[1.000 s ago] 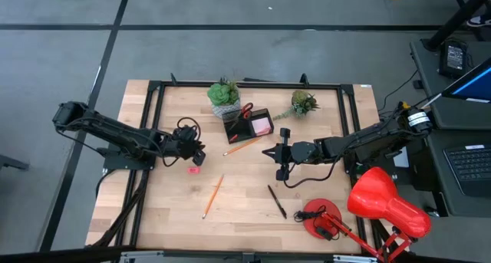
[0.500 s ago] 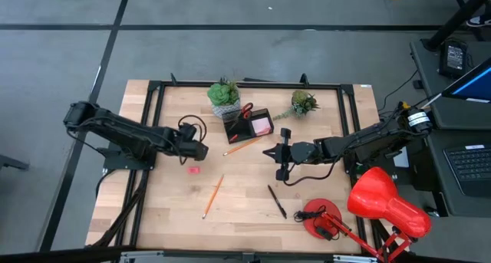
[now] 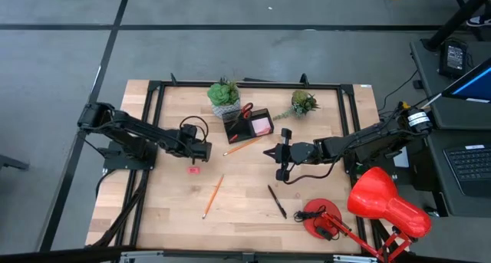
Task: Pick and place office supplies into organizer
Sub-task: Put the blue binder clip into the black desk organizer
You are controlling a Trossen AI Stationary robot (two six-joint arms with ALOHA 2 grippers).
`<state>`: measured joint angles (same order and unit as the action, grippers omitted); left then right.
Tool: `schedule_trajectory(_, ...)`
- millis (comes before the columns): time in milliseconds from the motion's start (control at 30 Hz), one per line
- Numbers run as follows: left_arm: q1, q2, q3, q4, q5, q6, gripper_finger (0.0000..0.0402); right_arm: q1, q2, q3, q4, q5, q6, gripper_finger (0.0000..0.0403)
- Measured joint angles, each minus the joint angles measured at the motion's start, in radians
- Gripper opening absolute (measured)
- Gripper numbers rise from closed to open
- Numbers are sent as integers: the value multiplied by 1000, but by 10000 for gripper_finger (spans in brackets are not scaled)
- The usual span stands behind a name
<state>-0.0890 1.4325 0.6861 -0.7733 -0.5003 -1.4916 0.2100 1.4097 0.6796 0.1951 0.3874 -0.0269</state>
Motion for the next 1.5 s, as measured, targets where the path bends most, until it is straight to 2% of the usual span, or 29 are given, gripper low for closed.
schedule_trajectory(433,13,57,0,58,-48,-4,104,0,0,0,-5,0,0,9)
schedule_trajectory(700,21,57,0,56,-31,7,136,0,0,0,-5,0,-2,9)
schedule_trajectory(933,21,57,0,57,-35,-77,157,0,0,0,-5,0,-3,9)
schedule_trajectory(1500,18,60,-1,58,-49,-175,154,0,0,0,-6,0,-8,10)
